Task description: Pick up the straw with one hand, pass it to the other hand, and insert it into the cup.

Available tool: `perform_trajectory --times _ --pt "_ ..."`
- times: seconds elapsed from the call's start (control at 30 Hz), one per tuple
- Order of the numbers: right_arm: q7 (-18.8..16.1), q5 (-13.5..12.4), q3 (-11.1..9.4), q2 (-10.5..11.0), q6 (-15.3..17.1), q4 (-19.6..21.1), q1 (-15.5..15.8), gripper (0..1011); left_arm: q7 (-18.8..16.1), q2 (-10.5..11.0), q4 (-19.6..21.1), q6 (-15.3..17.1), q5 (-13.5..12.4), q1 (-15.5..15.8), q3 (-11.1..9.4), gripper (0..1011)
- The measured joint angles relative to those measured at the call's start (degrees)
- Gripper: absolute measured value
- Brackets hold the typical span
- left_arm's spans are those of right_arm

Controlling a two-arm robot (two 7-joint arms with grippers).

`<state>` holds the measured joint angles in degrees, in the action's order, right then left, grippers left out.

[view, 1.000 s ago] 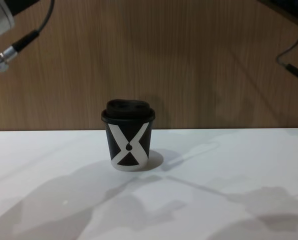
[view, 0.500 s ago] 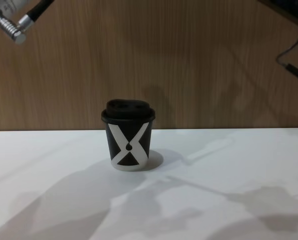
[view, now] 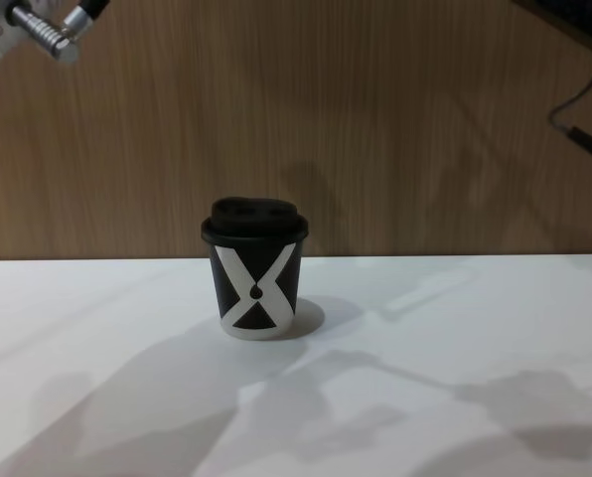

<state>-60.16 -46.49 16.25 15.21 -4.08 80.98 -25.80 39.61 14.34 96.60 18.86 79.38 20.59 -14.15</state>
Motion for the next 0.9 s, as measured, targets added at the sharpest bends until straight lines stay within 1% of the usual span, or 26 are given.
perform_trajectory --times 0.4,0.7,0.9 --pt "0.00 0.00 0.00 0.00 0.00 0.00 0.00 0 0.10 -0.45 -0.80 -1.21 0.09 1.28 -1.05 1001" --pt "0.00 0.00 0.00 0.00 0.00 0.00 0.00 0 1.04 -0.61 -1.51 -2.38 -0.82 2.82 -2.30 1001" --pt "0.00 0.00 0.00 0.00 0.00 0.00 0.00 0 1.18 -0.70 -1.73 -2.86 -1.03 3.47 -2.75 1001"
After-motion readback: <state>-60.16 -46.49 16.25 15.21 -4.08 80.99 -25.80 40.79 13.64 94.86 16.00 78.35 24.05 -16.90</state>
